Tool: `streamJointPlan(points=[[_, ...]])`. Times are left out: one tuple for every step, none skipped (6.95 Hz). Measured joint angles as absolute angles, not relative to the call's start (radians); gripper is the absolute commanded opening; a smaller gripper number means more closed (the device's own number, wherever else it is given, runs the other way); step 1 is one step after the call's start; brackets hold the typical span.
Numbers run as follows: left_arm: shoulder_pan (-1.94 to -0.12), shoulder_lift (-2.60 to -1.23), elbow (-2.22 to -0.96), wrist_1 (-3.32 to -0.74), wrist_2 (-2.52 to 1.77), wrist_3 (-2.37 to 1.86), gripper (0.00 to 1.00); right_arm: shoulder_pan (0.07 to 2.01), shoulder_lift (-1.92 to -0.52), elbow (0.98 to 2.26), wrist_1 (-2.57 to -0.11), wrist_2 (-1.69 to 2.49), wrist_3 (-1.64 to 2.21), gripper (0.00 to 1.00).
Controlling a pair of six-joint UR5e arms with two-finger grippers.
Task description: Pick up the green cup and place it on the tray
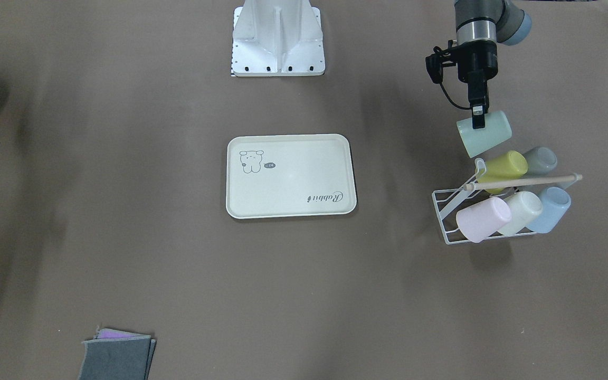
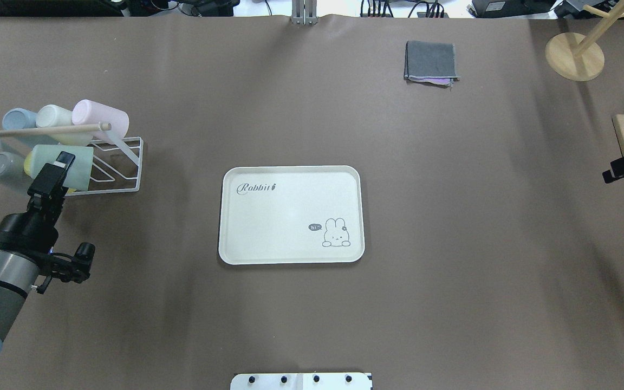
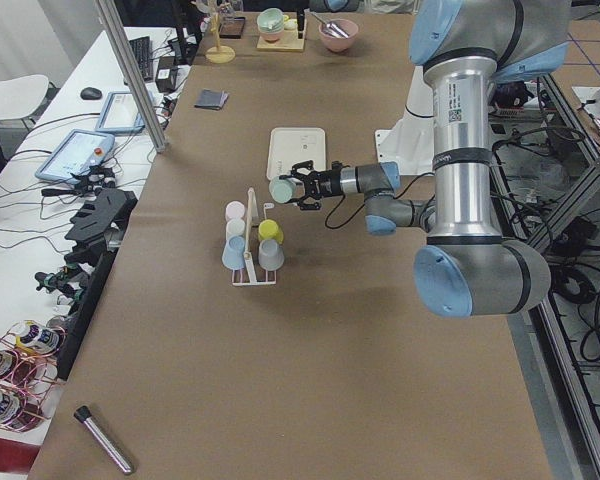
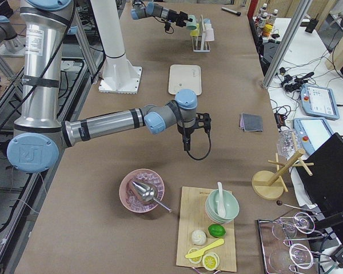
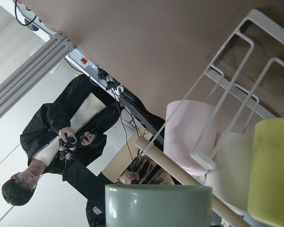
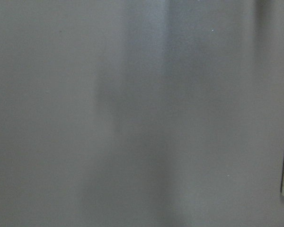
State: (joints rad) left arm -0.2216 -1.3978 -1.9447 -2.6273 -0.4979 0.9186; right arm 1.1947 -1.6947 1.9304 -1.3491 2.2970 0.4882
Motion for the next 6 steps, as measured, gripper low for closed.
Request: streamJointPlan(points=[[-0.206,-1.409,-1.942,-2.643,-0.521,0.78,0.75,1.209,-1.694,1.944,-1.396,2.282,0.449,1.0],[-0.195,-1.433,-1.941,-2.671,-0.535,0.679,0.75,1.221,-1.694,1.947,-1.417,2.274,0.424,1.0],[-0.191,-1.466,-1.937,-2.698,-0.553,0.583,0.75,1.235,-1.696,1.945,-1.425,2.272,0.402,1.0],[-0.188,-1.495,-1.927,-2.71,-0.579,0.462,0.75,1.249,-1.701,1.945,-1.427,2.272,0.38,1.0],[-0.187,-1.517,-1.913,-2.715,-0.608,0.335,0.75,1.263,-1.713,1.947,-1.433,2.279,0.367,1.0],[-0.186,-1.548,-1.892,-2.721,-0.644,0.212,0.75,1.279,-1.726,1.95,-1.463,2.29,0.349,1.0]])
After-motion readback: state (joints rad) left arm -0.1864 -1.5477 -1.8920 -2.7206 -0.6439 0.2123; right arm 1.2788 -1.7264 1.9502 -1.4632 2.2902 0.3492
